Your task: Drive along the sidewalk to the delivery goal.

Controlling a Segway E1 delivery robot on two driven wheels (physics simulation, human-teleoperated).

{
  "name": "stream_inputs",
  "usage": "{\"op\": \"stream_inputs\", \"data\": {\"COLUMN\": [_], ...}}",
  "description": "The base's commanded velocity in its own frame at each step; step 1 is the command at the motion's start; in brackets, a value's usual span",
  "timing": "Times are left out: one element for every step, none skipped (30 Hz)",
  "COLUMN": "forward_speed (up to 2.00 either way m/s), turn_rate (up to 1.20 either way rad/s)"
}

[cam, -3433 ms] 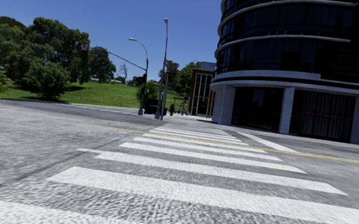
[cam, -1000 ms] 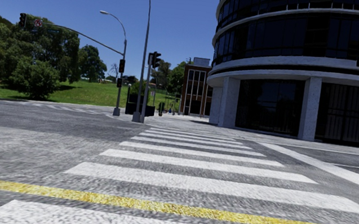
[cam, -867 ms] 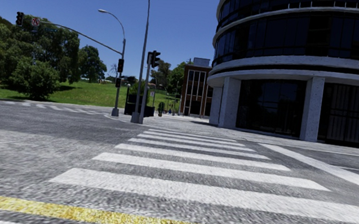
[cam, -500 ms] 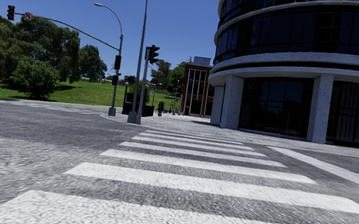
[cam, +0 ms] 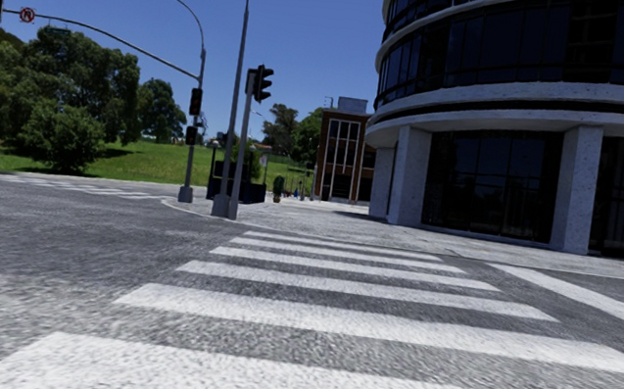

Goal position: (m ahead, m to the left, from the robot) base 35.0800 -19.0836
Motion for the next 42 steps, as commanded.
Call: {"op": "stream_inputs", "data": {"forward_speed": [2.00, 2.00, 2.00, 2.00, 2.00, 2.00, 2.00, 2.00, 2.00, 2.00, 2.00, 2.00, 2.00, 2.00, 2.00, 2.00, 2.00, 2.00, 2.00, 2.00, 2.00, 2.00, 2.00, 2.00, 2.00, 2.00, 2.00, 2.00, 2.00, 2.00, 2.00, 2.00, 2.00, 2.00, 2.00, 2.00, 2.00, 2.00, 2.00, 2.00, 2.00, 2.00], "turn_rate": [0.00, 0.00, 0.00, 0.00, 0.00, 0.00, 0.00, 0.00, 0.00, 0.00, 0.00, 0.00, 0.00, 0.00, 0.00, 0.00, 0.00, 0.00, 0.00, 0.00, 0.00, 0.00, 0.00, 0.00, 0.00, 0.00, 0.00, 0.00, 0.00, 0.00, 0.00, 0.00, 0.00, 0.00, 0.00, 0.00, 0.00, 0.00, 0.00, 0.00, 0.00, 0.00]}}
